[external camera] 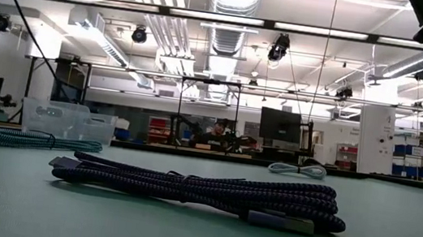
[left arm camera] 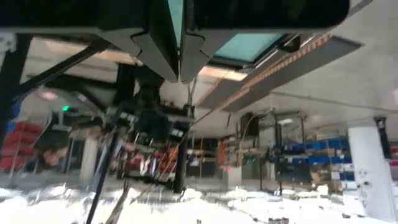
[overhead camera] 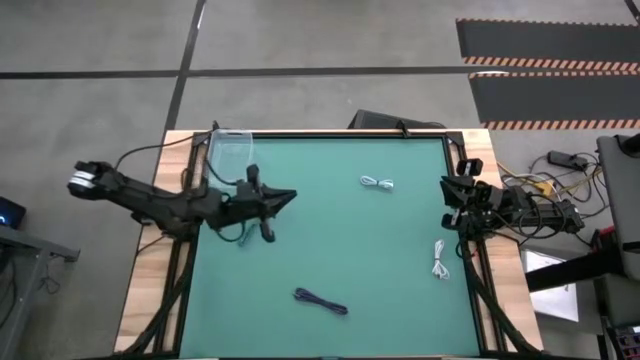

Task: Pick and place USB-C Cables
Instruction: Put the light blue charger cable into the transparent bin

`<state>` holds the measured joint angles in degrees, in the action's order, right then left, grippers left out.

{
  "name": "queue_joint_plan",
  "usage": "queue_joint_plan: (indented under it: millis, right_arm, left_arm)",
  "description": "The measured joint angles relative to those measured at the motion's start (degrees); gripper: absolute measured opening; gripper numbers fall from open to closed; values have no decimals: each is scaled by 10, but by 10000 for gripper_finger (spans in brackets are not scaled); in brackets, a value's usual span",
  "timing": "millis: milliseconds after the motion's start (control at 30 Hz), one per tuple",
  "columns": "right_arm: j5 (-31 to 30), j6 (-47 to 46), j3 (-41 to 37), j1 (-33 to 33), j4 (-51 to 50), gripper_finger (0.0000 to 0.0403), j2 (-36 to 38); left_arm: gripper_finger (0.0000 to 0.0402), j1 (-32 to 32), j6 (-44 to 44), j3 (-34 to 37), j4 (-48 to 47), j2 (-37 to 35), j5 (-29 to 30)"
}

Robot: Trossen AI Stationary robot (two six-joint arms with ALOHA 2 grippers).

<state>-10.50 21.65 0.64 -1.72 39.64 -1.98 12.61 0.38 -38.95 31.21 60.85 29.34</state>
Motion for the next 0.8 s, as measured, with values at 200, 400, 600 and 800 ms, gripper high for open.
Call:
queue_joint_plan:
  millis: [200, 400, 600, 800]
  right_arm:
    - [0, 0, 0, 0, 1, 43, 0]
    - [0, 0, 0, 0, 1, 43, 0]
    - [0, 0, 0, 0, 1, 43, 0]
    - [0, 0, 0, 0, 1, 43, 0]
  left_arm:
    - [1, -33, 1, -52, -36, 47, 0]
    - [1, -76, 4, -102, -57, 106, -3]
    - [1, -129, 18, -164, -96, 177, -50]
    - [1, -182, 19, -242, -166, 245, -146]
